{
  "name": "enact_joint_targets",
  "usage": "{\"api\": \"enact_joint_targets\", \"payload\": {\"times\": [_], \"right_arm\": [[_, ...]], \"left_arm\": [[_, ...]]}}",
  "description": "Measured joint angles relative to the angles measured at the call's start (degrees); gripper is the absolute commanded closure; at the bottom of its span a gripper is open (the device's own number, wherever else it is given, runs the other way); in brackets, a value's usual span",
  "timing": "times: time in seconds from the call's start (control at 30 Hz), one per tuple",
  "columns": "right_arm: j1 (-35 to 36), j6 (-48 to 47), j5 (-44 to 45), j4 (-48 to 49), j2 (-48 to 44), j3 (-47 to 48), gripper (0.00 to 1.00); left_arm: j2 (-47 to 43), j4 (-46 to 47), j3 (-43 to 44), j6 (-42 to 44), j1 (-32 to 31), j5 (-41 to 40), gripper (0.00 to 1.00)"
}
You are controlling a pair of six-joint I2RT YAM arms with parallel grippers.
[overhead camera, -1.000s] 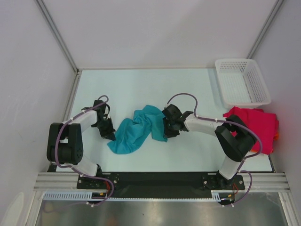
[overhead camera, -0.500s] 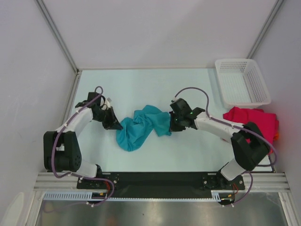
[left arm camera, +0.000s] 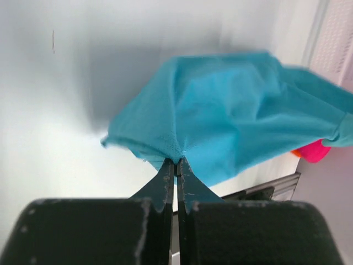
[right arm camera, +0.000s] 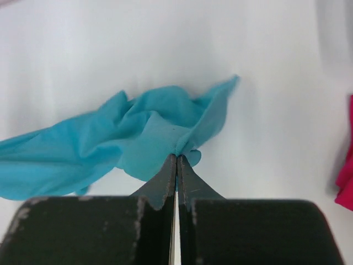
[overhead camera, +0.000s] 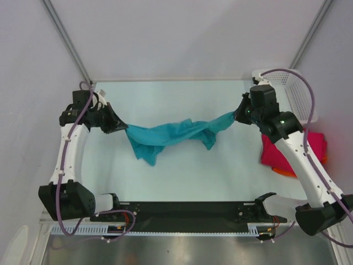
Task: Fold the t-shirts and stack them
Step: Flatten out the tshirt
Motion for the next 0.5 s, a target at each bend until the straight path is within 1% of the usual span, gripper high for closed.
{"api": "enact_joint_targets", "payload": {"times": [0.13,0.27,0.5], "right_arm": [[-0.4,-0.5,2.8,-4.8,-3.1,7.0,1.0],[-0.5,-0.6,4.8,-9.2,-5.3,12.5,1.0],[-0.5,-0.6,6.4,-14.6,-8.2,18.6,1.0]], "left_arm": [[-3.4,-1.1,4.7,-1.7,0.4,-0.8,1.0],[-7.6,-2.1,7.2,-4.2,1.0,-1.0,1.0],[-12.9,-2.3,8.8,-8.7,1.0,-1.5,1.0]]}}
